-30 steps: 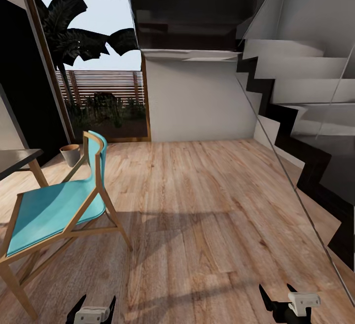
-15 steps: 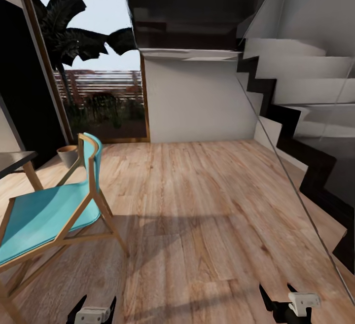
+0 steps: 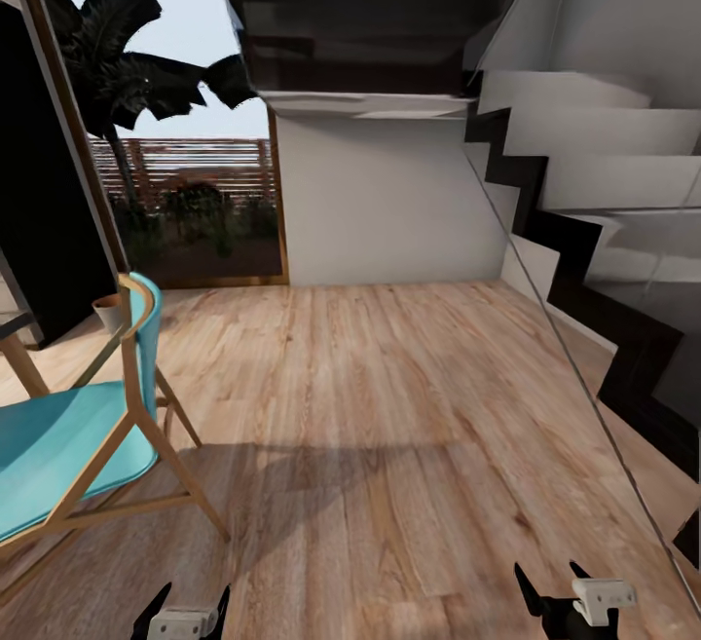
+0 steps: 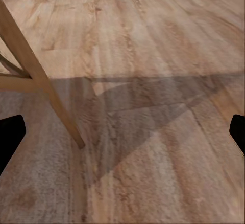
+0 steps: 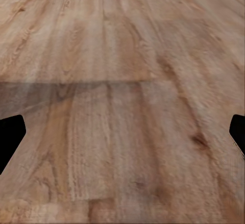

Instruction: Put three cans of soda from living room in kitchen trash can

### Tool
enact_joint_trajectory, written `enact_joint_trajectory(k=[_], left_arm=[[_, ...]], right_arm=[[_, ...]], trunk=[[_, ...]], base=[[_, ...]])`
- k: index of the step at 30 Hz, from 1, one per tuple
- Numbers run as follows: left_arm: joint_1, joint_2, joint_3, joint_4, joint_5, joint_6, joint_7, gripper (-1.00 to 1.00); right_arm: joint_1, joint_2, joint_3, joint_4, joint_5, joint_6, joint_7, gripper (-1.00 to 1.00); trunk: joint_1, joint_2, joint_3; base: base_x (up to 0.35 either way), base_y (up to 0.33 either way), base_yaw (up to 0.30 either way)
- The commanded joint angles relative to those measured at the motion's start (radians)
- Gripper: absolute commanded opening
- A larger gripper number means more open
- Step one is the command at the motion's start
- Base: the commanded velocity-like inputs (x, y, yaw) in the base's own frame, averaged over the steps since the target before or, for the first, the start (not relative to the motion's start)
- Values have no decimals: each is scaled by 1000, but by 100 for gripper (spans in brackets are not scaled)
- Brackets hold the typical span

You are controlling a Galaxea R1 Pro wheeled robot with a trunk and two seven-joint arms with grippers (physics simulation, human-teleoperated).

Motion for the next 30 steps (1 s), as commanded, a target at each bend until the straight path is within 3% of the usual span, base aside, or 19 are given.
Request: enact_joint_trajectory(k=[1, 9, 14, 30], left_arm=[[0, 0, 0, 0, 0, 0, 0, 100], [0, 0, 0, 0, 0, 0, 0, 100], [0, 0, 0, 1, 0, 0, 0, 100], [0, 1, 2, 7, 0, 0, 0, 100]], right_arm=[[1, -1, 0, 0, 0, 0, 0, 100], [4, -11, 1, -1, 3, -1, 8, 100], [4, -20, 0, -2, 33, -2, 51, 100], [5, -11, 1, -1, 50, -1, 65, 100]], trunk=[[0, 0, 0], [0, 0, 0], [0, 0, 0], [0, 0, 0]], base=[[283, -162, 0], [282, -165, 0], [281, -168, 0], [281, -154, 0]])
